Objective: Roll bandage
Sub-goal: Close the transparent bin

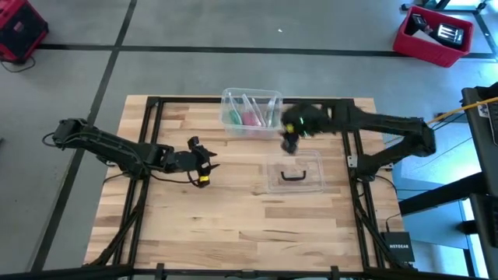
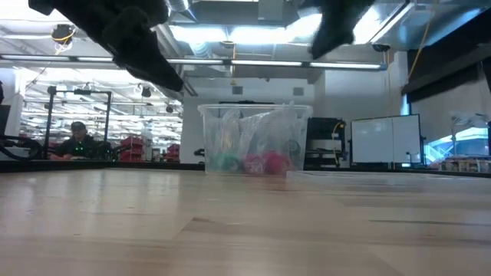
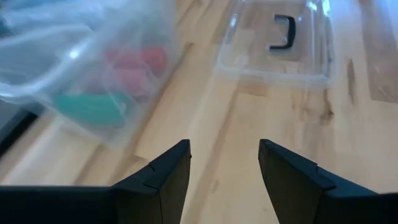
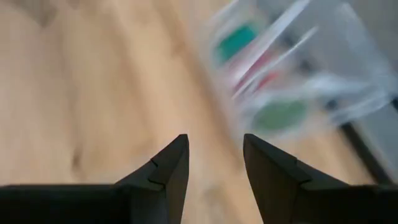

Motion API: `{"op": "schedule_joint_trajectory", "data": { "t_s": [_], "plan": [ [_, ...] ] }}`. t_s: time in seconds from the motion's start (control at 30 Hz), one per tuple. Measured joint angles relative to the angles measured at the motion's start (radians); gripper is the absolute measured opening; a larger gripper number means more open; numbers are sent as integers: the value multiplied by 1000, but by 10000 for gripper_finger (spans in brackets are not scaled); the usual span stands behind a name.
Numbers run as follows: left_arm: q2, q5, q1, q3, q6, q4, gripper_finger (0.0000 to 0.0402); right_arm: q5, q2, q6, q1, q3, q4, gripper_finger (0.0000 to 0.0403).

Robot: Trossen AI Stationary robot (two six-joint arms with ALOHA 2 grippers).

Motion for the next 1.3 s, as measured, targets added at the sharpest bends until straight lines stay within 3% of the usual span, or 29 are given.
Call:
{"op": "schedule_joint_trajectory", "data": {
  "t_s": [0.13,0.3,0.5,0.67,1.07,1.2,1.3],
  "plan": [
    [72,34,-12,0,-29,48,182,2,-65,53,154,-154,-38,154],
    [188,38,-59,0,-97,136,182,46,-114,88,289,-437,167,154],
    [317,37,-120,0,-173,237,182,26,-81,87,329,-734,478,154],
    [402,36,-157,1,-191,278,182,27,-42,72,326,-860,671,154],
    [484,33,-168,1,-179,342,182,-59,166,61,335,-900,1148,154],
    [482,33,-168,1,-180,342,182,-71,222,60,335,-839,1155,154],
    [482,33,-166,1,-180,345,182,-94,205,21,334,-755,1015,154]
  ]
}}
